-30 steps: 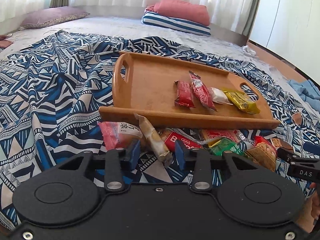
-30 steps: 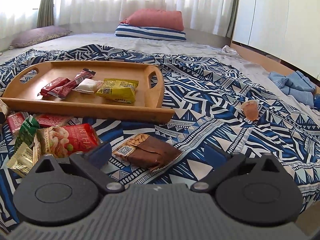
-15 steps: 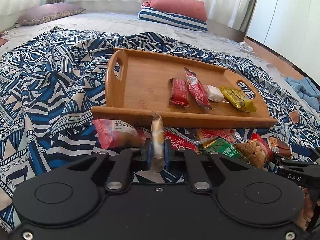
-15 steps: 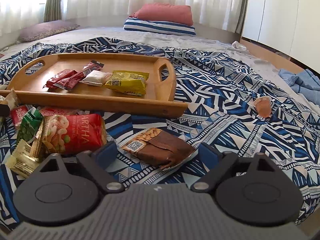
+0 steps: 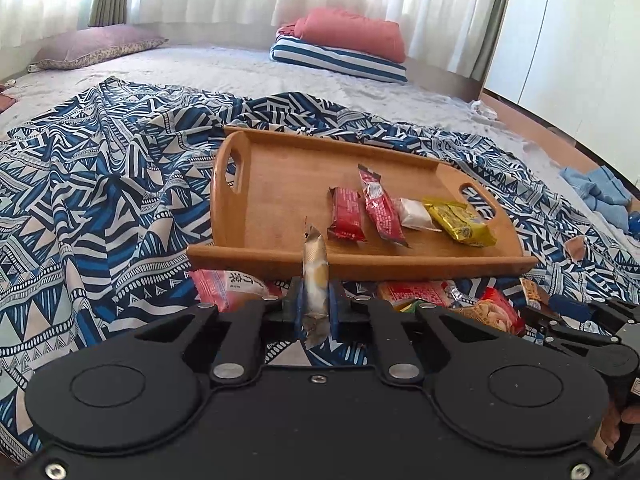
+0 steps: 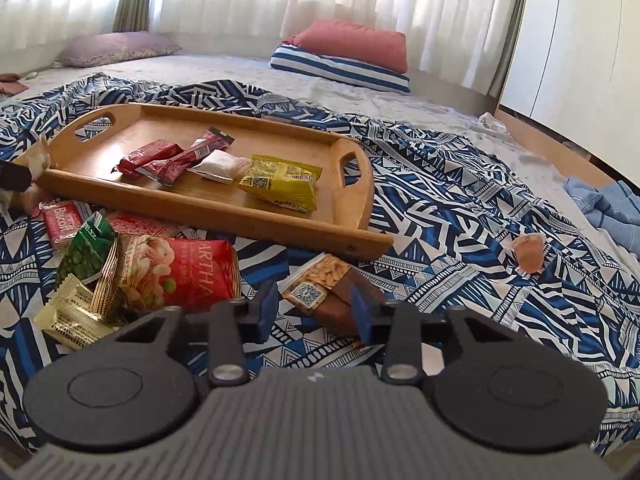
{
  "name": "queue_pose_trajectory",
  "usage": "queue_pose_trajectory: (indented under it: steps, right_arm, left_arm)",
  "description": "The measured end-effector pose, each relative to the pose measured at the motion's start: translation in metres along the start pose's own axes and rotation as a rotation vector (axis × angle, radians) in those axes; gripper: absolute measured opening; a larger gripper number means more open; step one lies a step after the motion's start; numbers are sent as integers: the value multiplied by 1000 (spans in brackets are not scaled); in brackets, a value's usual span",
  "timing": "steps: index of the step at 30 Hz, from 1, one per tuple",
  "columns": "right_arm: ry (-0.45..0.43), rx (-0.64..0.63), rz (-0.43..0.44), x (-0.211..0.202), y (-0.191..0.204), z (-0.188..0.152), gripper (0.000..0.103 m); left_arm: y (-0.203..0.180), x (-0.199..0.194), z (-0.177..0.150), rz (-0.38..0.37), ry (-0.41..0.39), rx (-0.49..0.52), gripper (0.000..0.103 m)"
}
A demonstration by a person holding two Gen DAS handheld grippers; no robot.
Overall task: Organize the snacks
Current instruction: 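Grasp the beige wafer stick with the left tool while the right tool grasps the brown chocolate packet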
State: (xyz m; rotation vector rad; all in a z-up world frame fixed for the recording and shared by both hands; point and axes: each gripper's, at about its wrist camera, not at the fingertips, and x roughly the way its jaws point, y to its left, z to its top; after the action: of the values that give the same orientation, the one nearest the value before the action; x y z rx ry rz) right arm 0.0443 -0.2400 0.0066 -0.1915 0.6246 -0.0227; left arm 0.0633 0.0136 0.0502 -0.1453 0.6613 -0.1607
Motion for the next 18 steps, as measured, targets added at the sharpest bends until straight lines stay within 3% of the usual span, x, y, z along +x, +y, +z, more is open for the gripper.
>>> queue_pose_trajectory:
  steps: [3,5,8,18]
  right_arm:
    - [-2,65,-18,2,-4,1,81]
    - [-3,120,-35,3,-11,2,81]
    - [2,178,-55,6,-20,2,92]
    - [96,174,-9,29,-21,5,98]
  left_arm:
    - [0,-3,1,-1,-6,-3,12]
    - [1,-5,1,-1,-7,-2,12]
    - [1,-5,0,-1,-5,-2,12]
    - [4,0,5,9,-1,-11,12]
